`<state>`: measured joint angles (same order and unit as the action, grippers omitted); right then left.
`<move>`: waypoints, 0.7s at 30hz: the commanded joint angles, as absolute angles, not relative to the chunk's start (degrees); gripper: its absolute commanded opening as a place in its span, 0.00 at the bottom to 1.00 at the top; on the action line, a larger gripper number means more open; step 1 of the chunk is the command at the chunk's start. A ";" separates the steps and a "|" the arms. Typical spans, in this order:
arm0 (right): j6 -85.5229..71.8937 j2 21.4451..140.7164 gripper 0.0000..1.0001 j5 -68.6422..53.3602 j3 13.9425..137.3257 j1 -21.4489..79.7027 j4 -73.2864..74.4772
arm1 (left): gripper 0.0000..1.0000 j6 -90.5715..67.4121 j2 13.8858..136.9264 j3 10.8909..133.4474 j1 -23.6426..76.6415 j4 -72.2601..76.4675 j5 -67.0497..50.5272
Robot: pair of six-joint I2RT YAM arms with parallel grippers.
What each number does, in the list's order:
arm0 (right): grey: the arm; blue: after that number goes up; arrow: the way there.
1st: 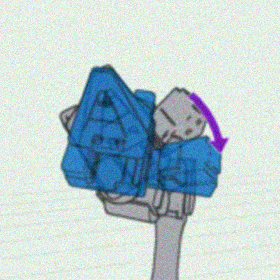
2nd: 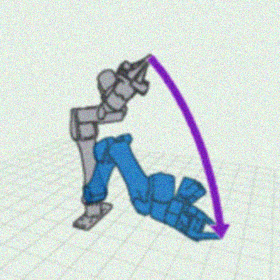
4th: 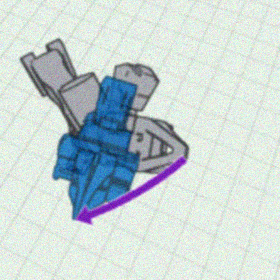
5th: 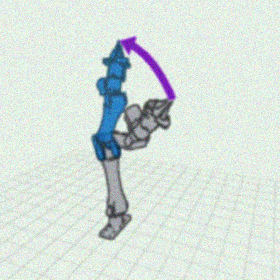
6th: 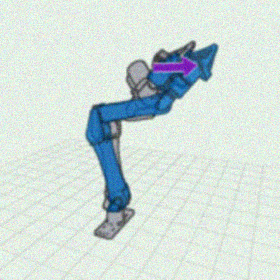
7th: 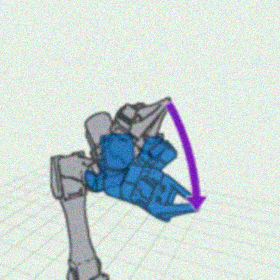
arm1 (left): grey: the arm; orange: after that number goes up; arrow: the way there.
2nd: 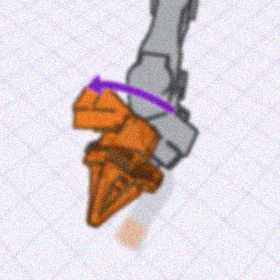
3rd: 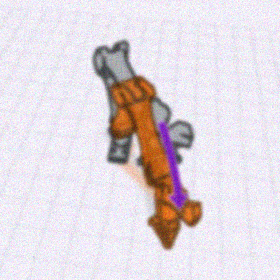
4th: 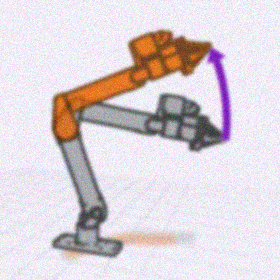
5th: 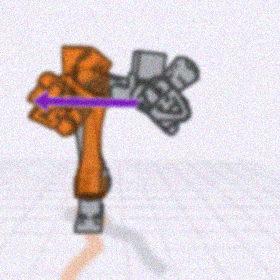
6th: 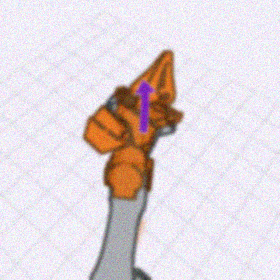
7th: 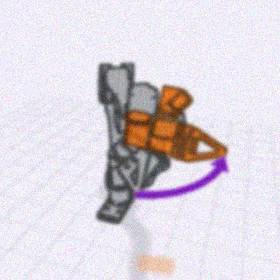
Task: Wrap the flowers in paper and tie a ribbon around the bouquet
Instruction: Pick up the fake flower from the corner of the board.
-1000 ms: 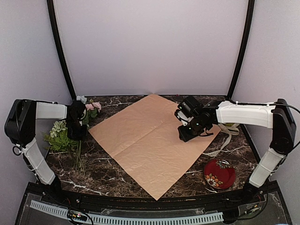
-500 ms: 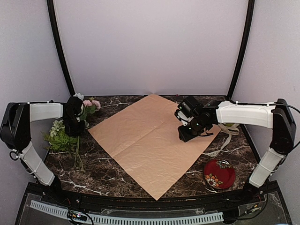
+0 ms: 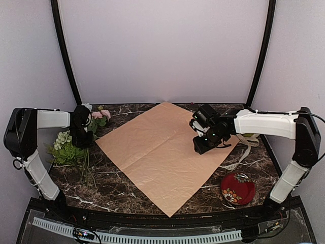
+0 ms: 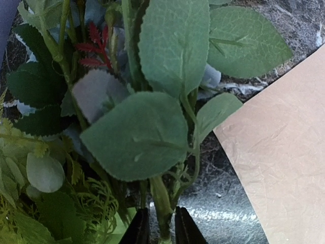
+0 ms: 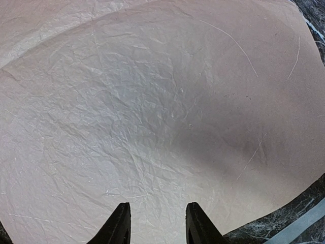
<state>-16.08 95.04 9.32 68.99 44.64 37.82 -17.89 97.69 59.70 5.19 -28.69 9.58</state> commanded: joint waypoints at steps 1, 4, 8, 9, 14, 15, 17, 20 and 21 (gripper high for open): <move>-15.38 94.83 0.38 10.46 70.46 44.95 38.65 | 0.19 -17.20 98.32 61.87 3.96 -27.39 8.88; -15.25 94.89 0.37 10.55 70.50 45.00 38.88 | 0.18 -17.28 98.64 62.48 3.49 -26.20 8.38; -15.34 94.84 0.36 10.66 70.34 45.00 39.11 | 0.17 -17.16 99.06 62.77 3.26 -24.79 7.96; -15.30 94.83 0.36 10.70 70.31 45.00 39.26 | 0.17 -17.13 99.38 62.95 3.25 -24.86 8.04; -15.25 94.57 0.36 10.99 70.61 44.98 39.54 | 0.11 -17.39 100.36 63.88 2.79 -25.75 9.19; -15.21 94.55 0.36 10.95 70.72 45.04 39.55 | 0.10 -17.51 100.34 63.97 2.74 -25.89 9.22; -15.21 94.48 0.36 11.12 70.88 44.99 39.69 | 0.09 -17.66 100.14 63.98 2.66 -26.01 9.17; -15.35 94.36 0.36 11.24 70.93 45.01 39.81 | 0.00 -17.93 99.24 63.45 2.58 -25.91 9.58; -15.34 94.27 0.36 11.25 70.93 45.00 39.79 | 0.00 -18.42 98.64 63.15 2.55 -25.82 9.71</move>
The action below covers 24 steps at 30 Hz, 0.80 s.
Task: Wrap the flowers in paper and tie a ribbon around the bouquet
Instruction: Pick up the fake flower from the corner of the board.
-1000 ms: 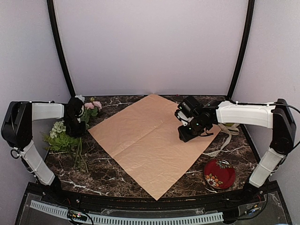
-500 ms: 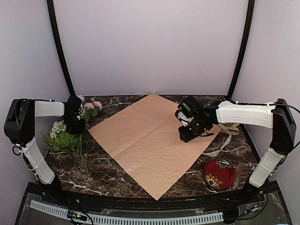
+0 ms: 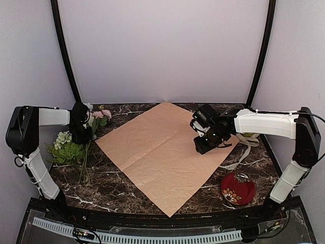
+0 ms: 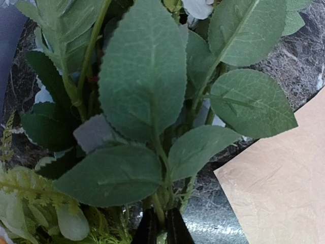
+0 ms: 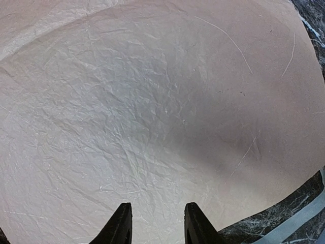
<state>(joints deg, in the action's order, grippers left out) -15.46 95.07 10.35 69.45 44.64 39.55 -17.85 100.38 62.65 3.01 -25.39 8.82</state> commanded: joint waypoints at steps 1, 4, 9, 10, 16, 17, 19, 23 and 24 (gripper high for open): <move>-15.38 94.16 0.36 11.21 70.99 45.00 39.83 | 0.00 -18.76 97.84 62.85 2.55 -25.64 9.72; -15.42 93.83 0.36 11.54 71.25 44.95 40.20 | 0.00 -20.23 94.38 62.12 2.60 -25.61 10.30; -15.46 92.87 0.36 12.00 71.53 44.95 40.18 | 0.00 -21.09 86.84 61.19 2.60 -24.67 11.25; -15.47 92.63 0.36 11.97 71.59 44.99 40.11 | 0.00 -20.80 85.24 60.80 2.60 -23.90 11.00; -15.21 91.86 0.36 11.60 72.30 45.00 39.56 | 0.00 -16.84 75.79 58.89 2.60 -19.07 11.60; -14.96 91.77 0.36 11.07 72.26 45.00 39.30 | 0.00 -16.05 73.82 58.54 2.58 -17.75 11.25; -14.26 90.79 0.36 9.35 72.25 44.93 38.08 | 0.00 -14.90 69.50 57.33 2.59 -14.38 8.16; -12.58 87.45 0.37 2.81 73.09 45.04 31.86 | 0.00 -14.48 60.82 54.10 3.91 -5.33 -7.77; -12.42 87.01 0.37 0.23 73.71 45.00 29.55 | 0.00 -14.70 59.39 53.61 5.22 -2.17 -11.97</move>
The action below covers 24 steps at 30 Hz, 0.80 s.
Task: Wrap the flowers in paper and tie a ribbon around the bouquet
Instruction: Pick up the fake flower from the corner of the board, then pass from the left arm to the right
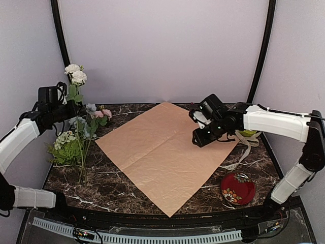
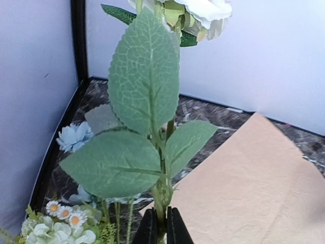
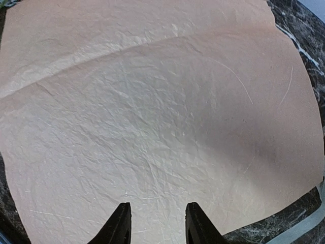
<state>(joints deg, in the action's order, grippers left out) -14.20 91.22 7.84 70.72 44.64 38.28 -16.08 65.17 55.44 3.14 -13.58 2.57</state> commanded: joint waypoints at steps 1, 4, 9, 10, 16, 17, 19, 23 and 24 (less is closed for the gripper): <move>-12.43 86.75 0.37 -2.84 74.54 45.04 26.83 | 0.00 -14.77 58.28 53.32 7.19 -0.19 -14.78; -14.07 86.73 0.38 -14.42 76.93 45.32 16.25 | 0.00 -12.92 56.12 52.60 18.03 6.35 -18.31; -22.69 88.16 0.46 -31.75 78.95 46.61 -10.40 | 0.00 -17.08 56.93 50.28 28.50 19.71 -25.07; -25.32 88.95 0.50 -33.76 79.65 46.77 -14.52 | 0.00 -18.25 57.36 49.75 29.66 22.22 -25.69; -34.87 95.09 0.76 -35.26 83.67 47.21 -26.62 | 0.00 -20.59 61.86 48.61 36.99 28.85 -26.27; -35.84 96.15 0.79 -35.91 84.47 47.59 -27.05 | 0.00 -20.27 62.81 48.85 38.20 28.91 -26.21; -36.75 97.97 0.81 -36.63 85.86 48.30 -27.22 | 0.00 -19.93 64.73 49.48 39.65 29.06 -26.17; -37.22 98.73 0.79 -37.48 85.99 49.20 -28.75 | 0.00 -20.43 67.32 49.71 40.86 30.58 -26.11; -37.34 98.66 0.72 -37.26 85.77 49.24 -28.73 | 0.00 -20.48 67.83 49.99 41.01 30.32 -26.24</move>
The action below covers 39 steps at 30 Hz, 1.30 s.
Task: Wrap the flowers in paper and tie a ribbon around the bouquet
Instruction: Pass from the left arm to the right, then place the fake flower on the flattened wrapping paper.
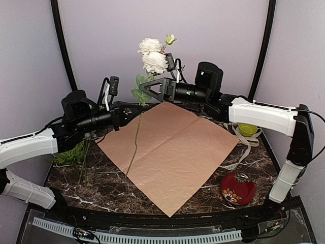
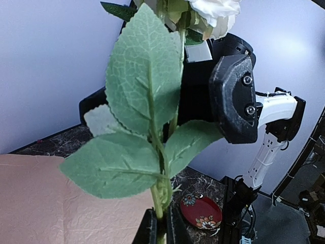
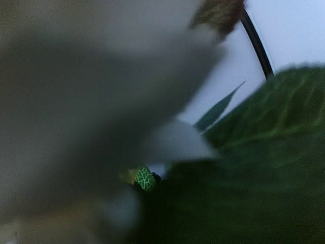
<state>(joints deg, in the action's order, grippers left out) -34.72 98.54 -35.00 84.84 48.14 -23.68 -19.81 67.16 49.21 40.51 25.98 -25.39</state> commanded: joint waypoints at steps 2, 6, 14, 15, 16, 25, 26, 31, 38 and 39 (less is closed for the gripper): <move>-37.25 98.43 0.42 -36.23 85.34 49.28 -27.73 | 0.00 -20.26 68.78 50.51 41.34 29.31 -26.68; -36.62 96.96 0.00 -31.80 83.86 48.78 -23.83 | 0.01 -19.83 68.85 50.30 41.40 27.29 -24.77; -29.49 104.18 0.00 -32.95 95.86 39.96 17.17 | 0.81 -16.53 69.35 54.70 40.68 2.33 1.55; -27.80 106.16 0.00 -33.60 98.17 39.23 22.09 | 0.82 -16.68 70.02 55.39 39.97 -0.58 3.35; -26.00 107.68 0.00 -33.69 99.68 38.72 25.71 | 0.82 -17.30 70.76 56.13 39.09 -3.07 4.46; -21.96 123.25 0.00 -33.13 115.31 34.74 35.32 | 0.81 -23.47 75.32 57.53 30.01 -12.92 2.57; -20.22 125.53 0.00 -31.22 118.55 34.71 36.97 | 0.81 -23.39 75.63 57.53 29.81 -13.59 2.65; -15.63 139.27 0.00 -29.20 135.61 33.31 44.37 | 0.79 -24.20 76.58 56.57 28.50 -15.36 1.89; -22.63 144.06 0.02 -32.63 134.08 29.75 30.61 | 0.78 -24.16 77.35 55.75 26.82 -15.82 1.20; -22.70 144.36 0.09 -32.54 133.85 29.79 28.61 | 0.78 -24.03 77.53 55.78 26.65 -16.07 1.41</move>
